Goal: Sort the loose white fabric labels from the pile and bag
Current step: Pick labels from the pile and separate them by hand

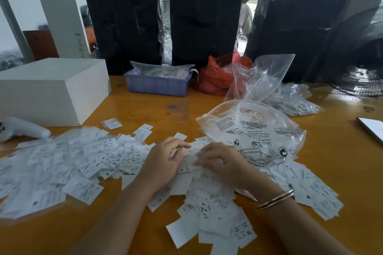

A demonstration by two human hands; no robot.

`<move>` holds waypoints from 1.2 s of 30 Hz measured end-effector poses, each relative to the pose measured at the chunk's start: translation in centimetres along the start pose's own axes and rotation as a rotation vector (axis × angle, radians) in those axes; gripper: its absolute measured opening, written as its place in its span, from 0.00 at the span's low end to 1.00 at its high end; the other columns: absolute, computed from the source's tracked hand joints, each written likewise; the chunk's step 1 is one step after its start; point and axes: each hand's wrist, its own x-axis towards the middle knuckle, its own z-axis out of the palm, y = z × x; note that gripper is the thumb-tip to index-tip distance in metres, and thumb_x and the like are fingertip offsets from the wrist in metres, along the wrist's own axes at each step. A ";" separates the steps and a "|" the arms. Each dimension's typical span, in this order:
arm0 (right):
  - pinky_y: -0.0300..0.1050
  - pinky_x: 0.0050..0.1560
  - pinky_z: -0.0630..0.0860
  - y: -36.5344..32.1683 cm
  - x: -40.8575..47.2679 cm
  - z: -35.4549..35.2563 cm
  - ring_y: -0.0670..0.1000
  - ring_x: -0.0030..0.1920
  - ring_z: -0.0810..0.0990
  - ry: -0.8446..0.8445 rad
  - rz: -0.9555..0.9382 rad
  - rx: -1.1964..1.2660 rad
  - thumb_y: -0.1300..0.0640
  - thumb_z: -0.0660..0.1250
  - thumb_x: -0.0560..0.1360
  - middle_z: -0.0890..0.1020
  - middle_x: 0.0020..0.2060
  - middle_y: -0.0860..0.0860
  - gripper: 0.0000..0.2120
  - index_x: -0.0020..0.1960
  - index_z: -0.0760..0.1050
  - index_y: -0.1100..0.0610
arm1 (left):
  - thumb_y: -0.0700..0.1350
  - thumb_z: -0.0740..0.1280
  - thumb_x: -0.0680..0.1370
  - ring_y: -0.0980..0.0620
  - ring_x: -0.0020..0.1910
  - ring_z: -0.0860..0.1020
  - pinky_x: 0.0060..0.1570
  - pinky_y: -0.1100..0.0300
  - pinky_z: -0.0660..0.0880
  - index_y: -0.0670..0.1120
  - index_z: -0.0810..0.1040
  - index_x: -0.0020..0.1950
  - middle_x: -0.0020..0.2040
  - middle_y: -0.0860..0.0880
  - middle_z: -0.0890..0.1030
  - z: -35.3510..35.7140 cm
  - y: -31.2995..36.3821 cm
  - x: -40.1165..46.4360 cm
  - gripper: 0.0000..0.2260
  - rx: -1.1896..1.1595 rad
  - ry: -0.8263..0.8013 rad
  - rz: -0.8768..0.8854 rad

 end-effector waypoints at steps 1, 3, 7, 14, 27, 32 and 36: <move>0.45 0.56 0.70 -0.1 0.0 0.1 0.43 0.51 0.76 0.073 0.041 0.148 0.49 0.64 0.77 0.81 0.50 0.43 0.09 0.47 0.83 0.48 | 0.50 0.59 0.81 0.56 0.53 0.77 0.52 0.61 0.75 0.57 0.79 0.51 0.52 0.60 0.79 -0.2 0.2 0.0 0.09 -0.113 0.008 -0.022; 0.35 0.47 0.71 -0.5 0.2 0.4 0.37 0.44 0.77 0.161 0.089 0.264 0.50 0.65 0.76 0.82 0.43 0.42 0.08 0.42 0.82 0.47 | 0.62 0.56 0.76 0.60 0.52 0.78 0.51 0.67 0.73 0.59 0.80 0.49 0.50 0.62 0.81 -0.9 0.8 0.0 0.15 -0.361 -0.038 -0.066; 0.28 0.42 0.70 -0.7 0.8 1.3 0.35 0.40 0.77 0.183 0.112 0.220 0.49 0.64 0.77 0.81 0.38 0.41 0.07 0.42 0.79 0.43 | 0.59 0.70 0.71 0.65 0.42 0.79 0.40 0.71 0.73 0.60 0.82 0.41 0.43 0.61 0.83 -0.8 0.9 0.0 0.05 -0.415 -0.039 -0.127; 0.43 0.61 0.54 -0.3 0.7 2.5 0.40 0.60 0.66 0.051 -0.015 -0.271 0.42 0.62 0.75 0.74 0.62 0.39 0.20 0.66 0.71 0.44 | 0.42 0.67 0.77 0.59 0.42 0.82 0.43 0.63 0.74 0.45 0.78 0.44 0.41 0.52 0.85 -0.7 0.2 0.4 0.02 -0.633 0.224 -0.285; 0.39 0.58 0.64 -0.5 0.2 2.4 0.43 0.51 0.77 0.331 -0.106 -0.060 0.58 0.67 0.75 0.82 0.47 0.44 0.03 0.46 0.79 0.53 | 0.47 0.71 0.74 0.65 0.37 0.79 0.33 0.76 0.72 0.50 0.79 0.42 0.36 0.59 0.82 -0.7 0.6 0.3 0.03 -0.464 0.385 -0.257; 0.33 0.45 0.72 -0.5 0.1 1.2 0.40 0.43 0.75 0.519 0.105 0.518 0.70 0.66 0.73 0.77 0.44 0.44 0.20 0.36 0.79 0.46 | 0.51 0.72 0.71 0.59 0.38 0.80 0.37 0.69 0.76 0.50 0.77 0.41 0.37 0.53 0.81 -0.9 1.0 0.0 0.07 -0.302 0.404 -0.121; 0.33 0.33 0.70 -0.4 -0.2 1.1 0.44 0.31 0.73 0.556 0.202 0.732 0.68 0.64 0.75 0.81 0.32 0.43 0.19 0.39 0.83 0.46 | 0.49 0.70 0.73 0.61 0.41 0.78 0.38 0.74 0.73 0.50 0.76 0.42 0.38 0.57 0.79 -0.8 1.5 -0.5 0.05 -0.057 0.349 0.119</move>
